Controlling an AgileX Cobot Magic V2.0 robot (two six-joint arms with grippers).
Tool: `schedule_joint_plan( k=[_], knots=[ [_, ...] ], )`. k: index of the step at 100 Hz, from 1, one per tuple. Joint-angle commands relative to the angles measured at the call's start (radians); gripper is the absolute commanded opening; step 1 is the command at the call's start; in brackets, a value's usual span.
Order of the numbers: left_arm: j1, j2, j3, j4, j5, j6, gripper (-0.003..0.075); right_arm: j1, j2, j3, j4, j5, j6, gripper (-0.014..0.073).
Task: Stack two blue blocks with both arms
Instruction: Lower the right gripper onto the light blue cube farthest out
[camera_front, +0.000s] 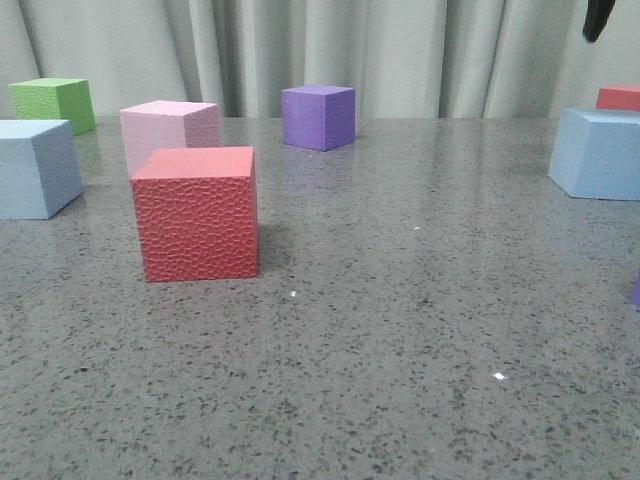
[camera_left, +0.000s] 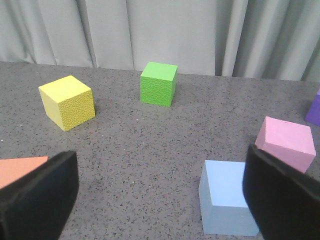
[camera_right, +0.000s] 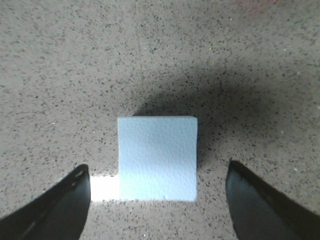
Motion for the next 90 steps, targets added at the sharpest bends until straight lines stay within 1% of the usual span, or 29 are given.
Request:
schedule_joint_plan(
  k=[1, 28, 42, 60, 67, 75, 82, 90],
  knots=[
    [0.001, 0.004, -0.038, -0.008, -0.09, -0.005, 0.064, -0.001, -0.008, -0.042, 0.006, -0.008, -0.015, 0.0559],
    [0.001, 0.004, -0.038, -0.006, -0.09, -0.005, 0.064, -0.001, 0.071, -0.04, 0.011, 0.009, -0.023, 0.0559],
    [0.001, 0.004, -0.038, -0.005, -0.093, -0.005, 0.064, -0.001, 0.107, -0.04, 0.038, 0.01, -0.024, 0.0559],
    [0.001, 0.004, -0.038, -0.001, -0.094, -0.005, 0.064, -0.001, 0.121, -0.04, 0.043, 0.006, -0.031, 0.0553],
    [0.001, 0.004, -0.038, -0.001, -0.094, -0.005, 0.064, -0.001, 0.122, -0.04, 0.043, 0.003, -0.031, 0.0508],
    [0.001, 0.004, -0.038, -0.001, -0.095, -0.005, 0.064, -0.001, 0.123, -0.04, 0.043, 0.003, -0.031, 0.0416],
    [0.001, 0.004, -0.038, -0.001, -0.095, -0.005, 0.064, -0.001, 0.123, -0.04, 0.043, 0.007, -0.031, 0.0354],
    [0.001, 0.004, -0.038, -0.001, -0.095, -0.005, 0.064, -0.001, 0.123, -0.04, 0.043, 0.012, -0.031, 0.0316]
  ],
)
